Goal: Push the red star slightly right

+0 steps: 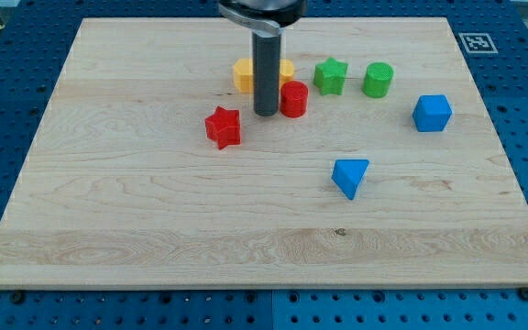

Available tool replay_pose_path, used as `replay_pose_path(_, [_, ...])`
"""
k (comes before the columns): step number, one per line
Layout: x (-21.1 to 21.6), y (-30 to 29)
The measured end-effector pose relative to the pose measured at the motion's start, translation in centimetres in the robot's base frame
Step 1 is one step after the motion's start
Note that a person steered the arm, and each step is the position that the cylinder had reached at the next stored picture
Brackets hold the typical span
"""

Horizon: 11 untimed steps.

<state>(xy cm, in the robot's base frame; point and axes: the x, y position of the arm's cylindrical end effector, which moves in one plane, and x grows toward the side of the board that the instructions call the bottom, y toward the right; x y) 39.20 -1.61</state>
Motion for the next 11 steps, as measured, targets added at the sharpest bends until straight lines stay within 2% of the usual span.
replay_pose_path(2, [0.5,-11.9])
replay_pose_path(3, [3.8,-12.6])
replay_pose_path(6, [5.2,-8.6])
replay_pose_path(7, [7.6,-5.8])
replay_pose_path(8, [7.6,-4.0])
replay_pose_path(10, [6.0,-9.8])
replay_pose_path(11, [4.3,-9.3])
